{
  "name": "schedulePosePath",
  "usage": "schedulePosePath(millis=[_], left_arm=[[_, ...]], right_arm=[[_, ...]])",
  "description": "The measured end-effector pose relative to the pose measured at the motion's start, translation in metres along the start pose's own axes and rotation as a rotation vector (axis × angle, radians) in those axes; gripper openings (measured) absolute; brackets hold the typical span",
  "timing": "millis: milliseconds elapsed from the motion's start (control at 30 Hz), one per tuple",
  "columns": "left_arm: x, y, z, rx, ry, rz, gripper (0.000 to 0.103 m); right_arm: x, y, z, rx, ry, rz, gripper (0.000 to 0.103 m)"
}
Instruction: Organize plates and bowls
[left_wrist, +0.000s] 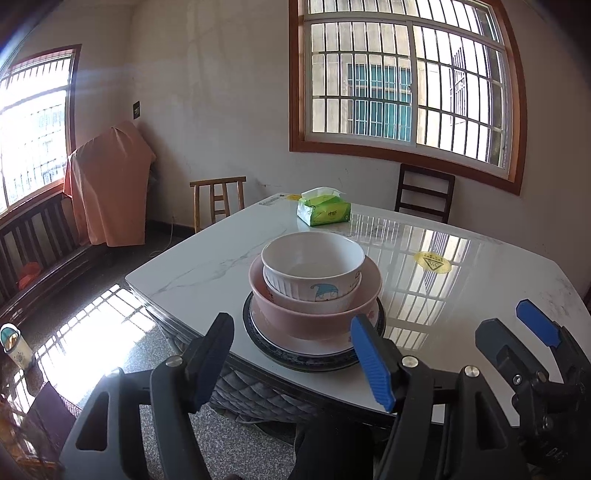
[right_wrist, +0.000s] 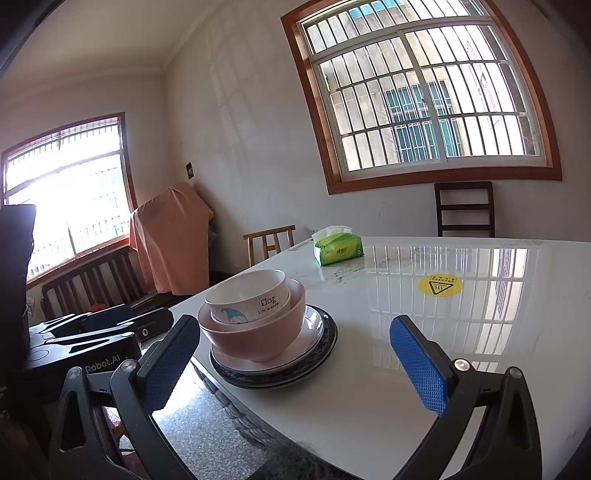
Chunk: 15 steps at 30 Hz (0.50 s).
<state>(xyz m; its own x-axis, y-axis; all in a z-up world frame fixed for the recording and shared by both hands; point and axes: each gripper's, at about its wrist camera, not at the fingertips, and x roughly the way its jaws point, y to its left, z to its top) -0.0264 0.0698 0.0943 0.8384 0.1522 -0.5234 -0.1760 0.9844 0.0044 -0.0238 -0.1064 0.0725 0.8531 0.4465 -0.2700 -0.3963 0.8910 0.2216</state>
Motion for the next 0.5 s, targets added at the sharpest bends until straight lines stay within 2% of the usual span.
schedulePosePath(millis=[33,100,233,333,500], left_arm=[[0.002,-0.001,-0.001,0.004,0.011,-0.006,0.077],[0.004,-0.004,-0.002,0.009,0.008,-0.015,0.082],[0.0,-0.015,-0.003,0.064,-0.046,0.035,0.082],[-0.002,-0.022,-0.003,0.085,-0.067,0.037,0.082],[0.002,-0.032,-0.003,0.084,-0.043,0.012,0.083]], right_arm=[[0.0,-0.001,0.0,0.0,0.005,-0.001,0.102],[0.001,-0.005,-0.001,0.0,0.016,-0.004,0.102],[0.002,-0.026,-0.003,-0.008,0.062,-0.049,0.102],[0.006,-0.065,-0.001,-0.001,0.135,-0.122,0.103],[0.019,-0.159,0.002,0.021,0.319,-0.338,0.103]])
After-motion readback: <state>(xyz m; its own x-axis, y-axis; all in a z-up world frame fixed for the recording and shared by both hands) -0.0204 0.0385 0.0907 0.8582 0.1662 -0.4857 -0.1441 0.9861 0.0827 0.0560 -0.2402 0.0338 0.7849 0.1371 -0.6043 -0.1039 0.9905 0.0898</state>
